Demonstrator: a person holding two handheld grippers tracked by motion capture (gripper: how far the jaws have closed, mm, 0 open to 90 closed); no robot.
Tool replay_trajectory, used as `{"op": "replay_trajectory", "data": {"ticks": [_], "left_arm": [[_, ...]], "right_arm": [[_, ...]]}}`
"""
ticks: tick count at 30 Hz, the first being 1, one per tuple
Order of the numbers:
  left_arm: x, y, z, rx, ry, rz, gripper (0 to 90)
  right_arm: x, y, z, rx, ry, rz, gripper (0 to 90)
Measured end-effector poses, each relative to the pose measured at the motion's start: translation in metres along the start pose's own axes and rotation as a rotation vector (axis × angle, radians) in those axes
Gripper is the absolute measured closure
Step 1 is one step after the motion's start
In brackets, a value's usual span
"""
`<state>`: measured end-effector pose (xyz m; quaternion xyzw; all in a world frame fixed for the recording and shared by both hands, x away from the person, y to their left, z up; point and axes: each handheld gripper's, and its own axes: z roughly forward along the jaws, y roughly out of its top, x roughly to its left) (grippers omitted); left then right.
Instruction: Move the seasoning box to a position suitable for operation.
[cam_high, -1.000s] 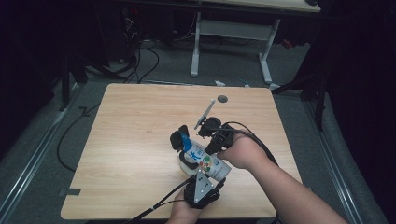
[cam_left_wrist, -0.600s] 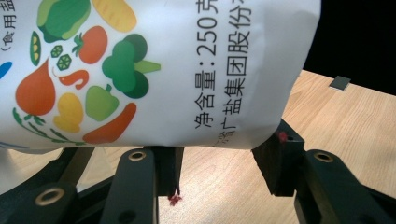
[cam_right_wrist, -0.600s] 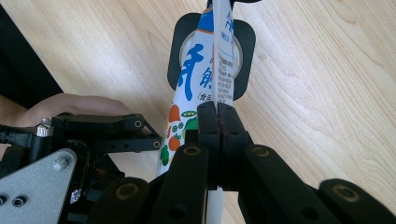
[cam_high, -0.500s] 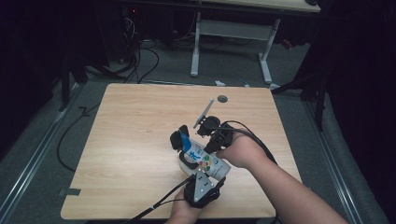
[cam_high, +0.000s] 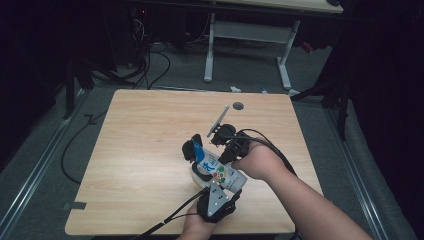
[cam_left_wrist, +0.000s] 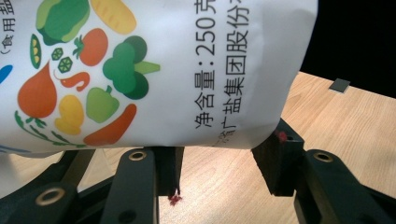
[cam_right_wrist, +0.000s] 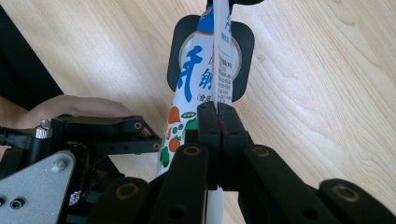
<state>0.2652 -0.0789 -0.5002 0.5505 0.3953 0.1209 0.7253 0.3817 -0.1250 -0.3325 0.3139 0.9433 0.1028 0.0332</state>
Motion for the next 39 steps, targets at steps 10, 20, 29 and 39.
{"op": "replay_trajectory", "data": {"ticks": [10, 20, 29, 39], "left_arm": [[0.0000, 0.0000, 0.0004, -0.003, -0.001, -0.005, 56.1], [-0.0006, 0.0012, 0.0013, -0.007, -0.002, -0.005, 56.4], [-0.0011, 0.0015, 0.0014, -0.010, -0.005, -0.004, 56.4], [-0.0015, 0.0030, 0.0021, -0.012, -0.006, -0.001, 56.5]], "right_arm": [[-0.0002, 0.0016, 0.0013, 0.003, -0.006, -0.002, 90.0], [-0.0006, 0.0022, 0.0009, 0.002, -0.005, 0.003, 90.0], [-0.0010, 0.0030, 0.0004, 0.006, -0.010, -0.001, 90.0], [-0.0012, 0.0043, -0.0005, 0.008, -0.009, 0.000, 90.0]]}}
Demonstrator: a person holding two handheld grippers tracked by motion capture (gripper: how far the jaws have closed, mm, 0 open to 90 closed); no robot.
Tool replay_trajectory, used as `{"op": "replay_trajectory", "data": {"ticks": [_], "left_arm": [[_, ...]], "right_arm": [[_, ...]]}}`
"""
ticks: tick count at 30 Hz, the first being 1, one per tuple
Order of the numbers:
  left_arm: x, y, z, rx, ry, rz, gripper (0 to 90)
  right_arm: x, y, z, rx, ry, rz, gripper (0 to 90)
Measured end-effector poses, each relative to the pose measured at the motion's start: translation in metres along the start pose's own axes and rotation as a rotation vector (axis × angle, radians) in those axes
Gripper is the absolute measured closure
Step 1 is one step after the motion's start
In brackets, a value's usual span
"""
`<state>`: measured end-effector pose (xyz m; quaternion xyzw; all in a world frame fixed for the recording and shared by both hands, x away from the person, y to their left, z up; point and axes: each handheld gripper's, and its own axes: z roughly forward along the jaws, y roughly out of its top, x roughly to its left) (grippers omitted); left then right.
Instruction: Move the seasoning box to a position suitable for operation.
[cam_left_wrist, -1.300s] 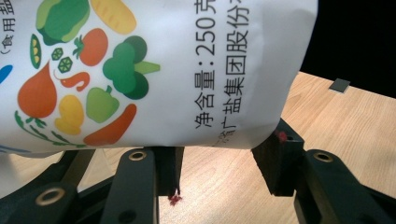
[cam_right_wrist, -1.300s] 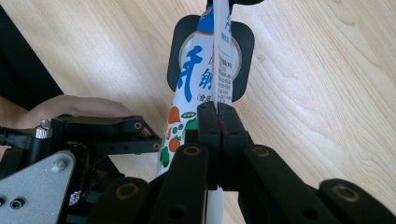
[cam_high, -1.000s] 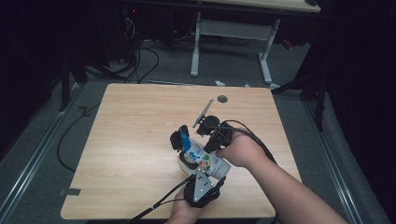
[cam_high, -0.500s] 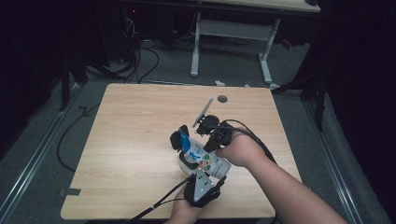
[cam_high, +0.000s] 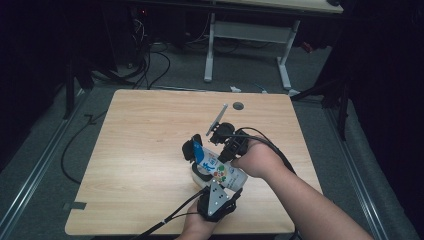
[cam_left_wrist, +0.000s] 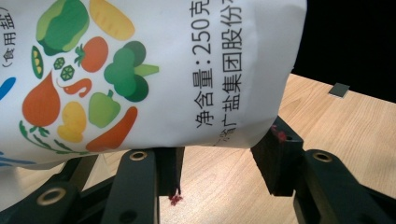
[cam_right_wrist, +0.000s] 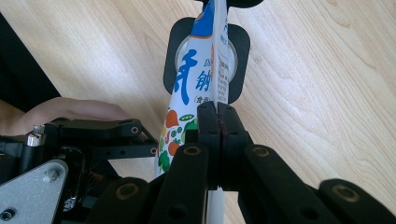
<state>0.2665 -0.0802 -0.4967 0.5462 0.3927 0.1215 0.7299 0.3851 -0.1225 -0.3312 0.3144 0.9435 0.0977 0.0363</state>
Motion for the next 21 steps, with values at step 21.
{"op": "replay_trajectory", "data": {"ticks": [21], "left_arm": [[-0.0006, 0.0010, 0.0020, 0.000, -0.002, 0.003, 56.6]], "right_arm": [[-0.0013, 0.0007, -0.0012, 0.004, 0.001, 0.005, 90.0]]}}
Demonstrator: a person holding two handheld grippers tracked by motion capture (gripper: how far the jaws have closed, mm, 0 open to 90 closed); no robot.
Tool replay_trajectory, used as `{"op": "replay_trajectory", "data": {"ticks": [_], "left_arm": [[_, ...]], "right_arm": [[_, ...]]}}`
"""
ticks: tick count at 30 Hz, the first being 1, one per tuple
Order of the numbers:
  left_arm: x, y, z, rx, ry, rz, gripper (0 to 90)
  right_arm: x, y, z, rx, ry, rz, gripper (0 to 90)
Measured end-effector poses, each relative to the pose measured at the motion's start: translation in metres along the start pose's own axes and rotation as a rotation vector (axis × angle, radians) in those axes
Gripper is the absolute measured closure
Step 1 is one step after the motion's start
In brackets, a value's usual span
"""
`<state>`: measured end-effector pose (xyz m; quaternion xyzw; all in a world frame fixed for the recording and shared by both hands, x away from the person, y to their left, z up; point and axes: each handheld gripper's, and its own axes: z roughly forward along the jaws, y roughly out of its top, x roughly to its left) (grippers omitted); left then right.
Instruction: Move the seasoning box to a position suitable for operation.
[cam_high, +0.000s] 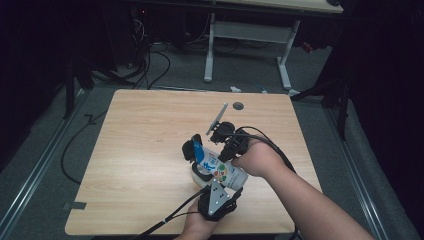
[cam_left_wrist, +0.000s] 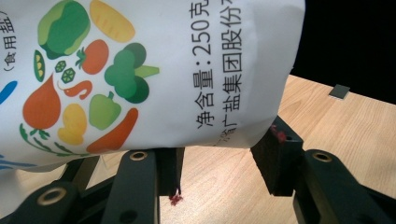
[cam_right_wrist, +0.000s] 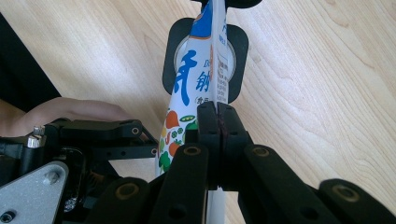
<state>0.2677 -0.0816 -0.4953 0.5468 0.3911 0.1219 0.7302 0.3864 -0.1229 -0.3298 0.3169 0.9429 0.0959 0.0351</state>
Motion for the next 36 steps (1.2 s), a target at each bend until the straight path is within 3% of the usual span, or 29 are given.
{"op": "replay_trajectory", "data": {"ticks": [36], "left_arm": [[0.0008, 0.0020, 0.0038, -0.018, 0.002, -0.014, 56.7]], "right_arm": [[-0.0015, 0.0057, 0.0002, 0.008, -0.011, -0.010, 90.0]]}}
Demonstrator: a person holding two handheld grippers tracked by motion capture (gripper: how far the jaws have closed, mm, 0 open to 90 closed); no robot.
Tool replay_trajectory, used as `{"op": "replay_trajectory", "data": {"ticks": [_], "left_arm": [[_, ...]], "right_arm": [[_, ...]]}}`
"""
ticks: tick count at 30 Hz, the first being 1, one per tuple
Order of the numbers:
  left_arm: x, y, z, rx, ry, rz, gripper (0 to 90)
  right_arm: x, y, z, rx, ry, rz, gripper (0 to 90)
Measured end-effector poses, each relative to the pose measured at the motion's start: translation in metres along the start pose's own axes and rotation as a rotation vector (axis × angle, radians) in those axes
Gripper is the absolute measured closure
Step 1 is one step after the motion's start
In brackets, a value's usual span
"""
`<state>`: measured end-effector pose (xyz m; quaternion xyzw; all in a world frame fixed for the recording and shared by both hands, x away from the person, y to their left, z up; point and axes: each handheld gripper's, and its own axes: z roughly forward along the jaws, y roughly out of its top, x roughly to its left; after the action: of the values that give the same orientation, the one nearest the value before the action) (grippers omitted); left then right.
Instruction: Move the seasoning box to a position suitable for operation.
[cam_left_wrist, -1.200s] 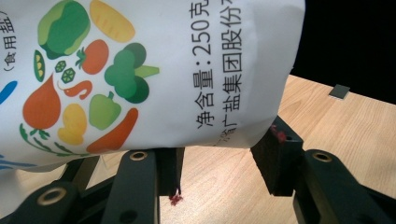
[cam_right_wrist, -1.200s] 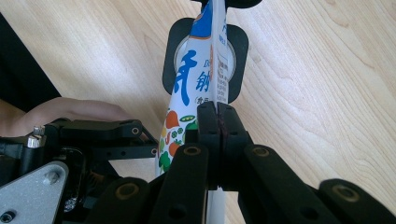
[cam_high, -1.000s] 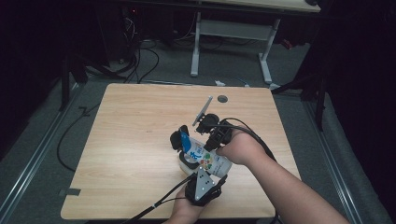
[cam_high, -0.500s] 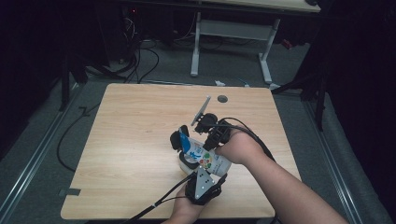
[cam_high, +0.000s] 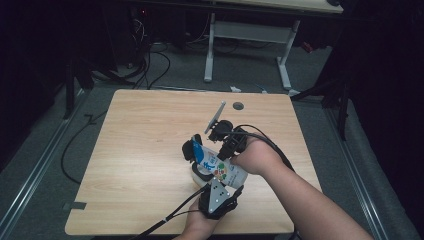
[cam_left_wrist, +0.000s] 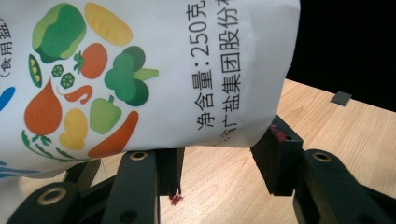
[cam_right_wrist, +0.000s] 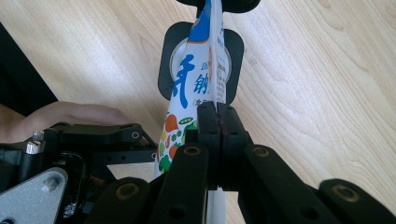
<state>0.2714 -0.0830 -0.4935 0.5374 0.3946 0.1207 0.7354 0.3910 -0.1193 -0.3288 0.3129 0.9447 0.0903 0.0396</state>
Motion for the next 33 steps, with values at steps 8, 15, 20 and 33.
{"op": "replay_trajectory", "data": {"ticks": [8, 15, 20, 33], "left_arm": [[-0.0006, 0.0020, -0.0001, -0.003, -0.004, 0.001, 56.7], [-0.0014, 0.0036, -0.0003, -0.005, -0.006, 0.002, 56.7], [-0.0018, 0.0037, -0.0005, -0.001, -0.007, 0.003, 56.7], [-0.0032, 0.0043, 0.0010, -0.002, -0.010, 0.003, 56.7]], "right_arm": [[0.0007, 0.0002, -0.0025, -0.004, -0.002, 0.000, 90.0], [0.0011, 0.0008, -0.0048, -0.003, -0.004, 0.002, 90.0], [0.0003, 0.0005, -0.0050, -0.001, 0.000, 0.001, 90.0], [0.0000, 0.0007, -0.0057, 0.005, -0.005, 0.002, 90.0]]}}
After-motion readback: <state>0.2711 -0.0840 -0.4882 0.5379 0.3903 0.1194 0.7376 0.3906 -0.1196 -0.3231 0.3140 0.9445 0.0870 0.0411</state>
